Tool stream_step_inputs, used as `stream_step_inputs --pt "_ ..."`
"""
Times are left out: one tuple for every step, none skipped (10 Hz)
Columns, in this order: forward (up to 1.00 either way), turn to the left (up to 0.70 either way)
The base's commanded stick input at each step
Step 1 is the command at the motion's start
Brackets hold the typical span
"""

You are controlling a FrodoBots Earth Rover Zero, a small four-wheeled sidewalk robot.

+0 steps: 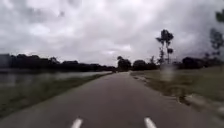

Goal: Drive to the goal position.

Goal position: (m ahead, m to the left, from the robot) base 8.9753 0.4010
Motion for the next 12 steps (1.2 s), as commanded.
stream_step_inputs --pt "0.84 0.03" --pt "0.84 0.03" --pt "0.84 0.03" --pt "0.84 0.03" --pt "0.84 0.03" --pt "0.84 0.03" --pt "0.84 0.03" --pt "0.84 0.03" --pt "0.84 0.03" --pt "0.84 0.03" --pt "0.84 0.03" --pt "0.84 0.03"
